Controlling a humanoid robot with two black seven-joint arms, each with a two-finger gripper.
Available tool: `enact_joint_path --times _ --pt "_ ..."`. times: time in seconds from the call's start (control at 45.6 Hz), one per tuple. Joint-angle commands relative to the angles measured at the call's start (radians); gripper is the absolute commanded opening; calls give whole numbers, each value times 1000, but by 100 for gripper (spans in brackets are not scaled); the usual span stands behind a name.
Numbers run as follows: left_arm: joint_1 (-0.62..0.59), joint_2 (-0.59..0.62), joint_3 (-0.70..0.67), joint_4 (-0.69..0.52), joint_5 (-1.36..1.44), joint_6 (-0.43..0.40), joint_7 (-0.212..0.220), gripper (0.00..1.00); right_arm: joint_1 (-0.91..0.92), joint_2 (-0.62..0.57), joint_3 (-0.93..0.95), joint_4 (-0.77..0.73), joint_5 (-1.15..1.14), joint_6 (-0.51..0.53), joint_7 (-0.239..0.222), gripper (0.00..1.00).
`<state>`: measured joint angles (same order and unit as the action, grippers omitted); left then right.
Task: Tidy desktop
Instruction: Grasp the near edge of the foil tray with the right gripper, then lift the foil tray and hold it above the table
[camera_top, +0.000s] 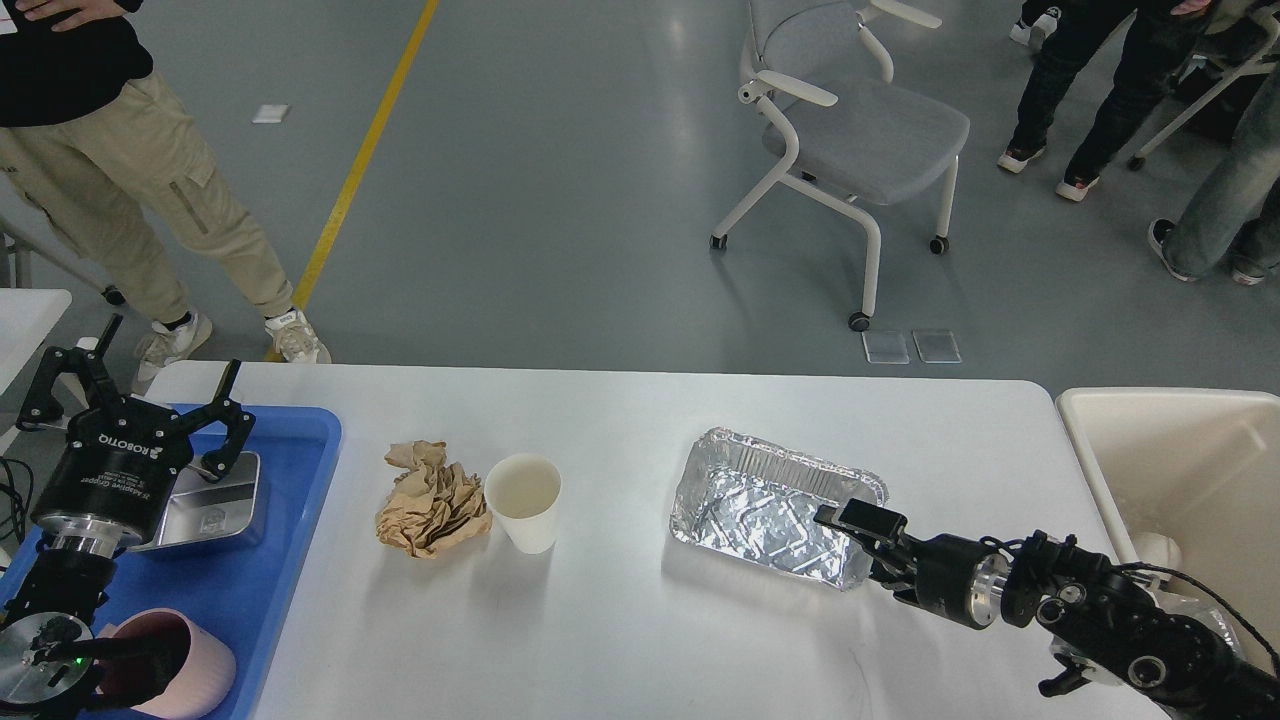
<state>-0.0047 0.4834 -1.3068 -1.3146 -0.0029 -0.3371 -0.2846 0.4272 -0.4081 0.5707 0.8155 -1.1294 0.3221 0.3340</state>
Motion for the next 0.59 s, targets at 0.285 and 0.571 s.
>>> enact_joint_path --times 0.285,0.571 --pt "3 -2 -2 0 0 -7 1 97 39 12 -95 -7 -1 -5 0 81" --pt "3 0 -17 0 0 -8 1 97 84 23 -199 -39 -3 -3 0 36"
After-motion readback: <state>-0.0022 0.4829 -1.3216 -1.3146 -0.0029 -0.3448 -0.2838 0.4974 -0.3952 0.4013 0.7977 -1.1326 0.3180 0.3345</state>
